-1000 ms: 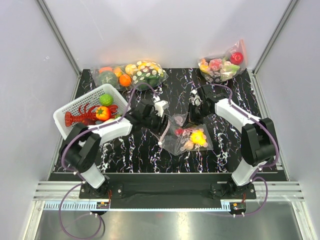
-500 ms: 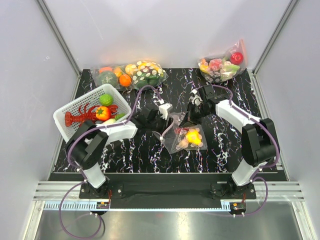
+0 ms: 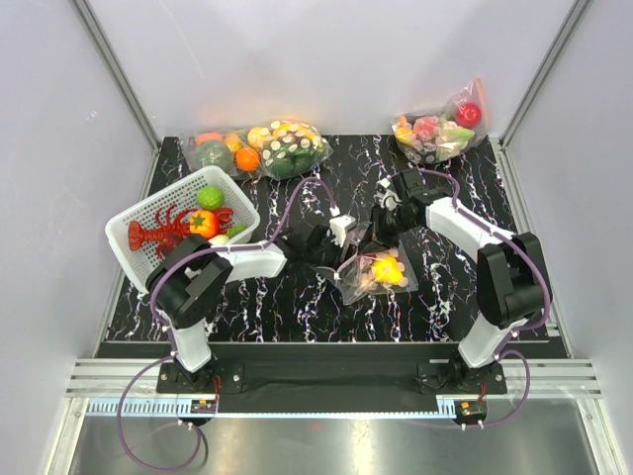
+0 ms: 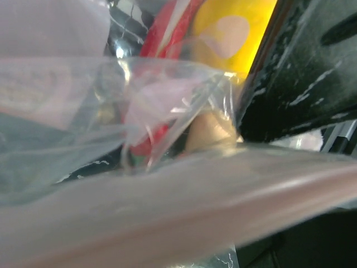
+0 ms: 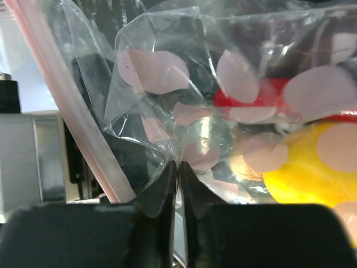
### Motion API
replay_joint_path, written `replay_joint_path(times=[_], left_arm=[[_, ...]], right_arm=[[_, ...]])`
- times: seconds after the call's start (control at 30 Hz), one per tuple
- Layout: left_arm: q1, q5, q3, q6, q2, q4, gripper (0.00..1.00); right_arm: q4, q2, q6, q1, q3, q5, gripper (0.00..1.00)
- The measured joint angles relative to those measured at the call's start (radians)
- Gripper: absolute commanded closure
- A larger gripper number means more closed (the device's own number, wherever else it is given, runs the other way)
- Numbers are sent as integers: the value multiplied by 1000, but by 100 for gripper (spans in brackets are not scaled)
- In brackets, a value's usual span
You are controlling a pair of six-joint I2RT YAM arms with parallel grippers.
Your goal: Open the zip-top bag and remove the fake food
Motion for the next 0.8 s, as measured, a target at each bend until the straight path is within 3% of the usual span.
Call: replay_joint_path(times=[0.1, 0.23, 0.57, 0.7, 0.8], left_arm=[[-5, -16, 0, 0, 6, -1, 31], [-8, -34, 0, 0, 8, 0, 31], [-8, -73, 4, 10, 19, -3, 35], [-8, -95, 18, 22, 36, -2, 43], [-8, -113, 19, 32, 38, -5, 60]], right_arm=[[-24, -5, -17, -1, 0, 35, 68], [-71, -32, -42, -3, 6, 92, 57], [-140, -119, -86, -47, 32, 203, 55], [-146, -119, -86, -54, 32, 209, 56], [-146, -120, -86, -54, 32, 209, 57]])
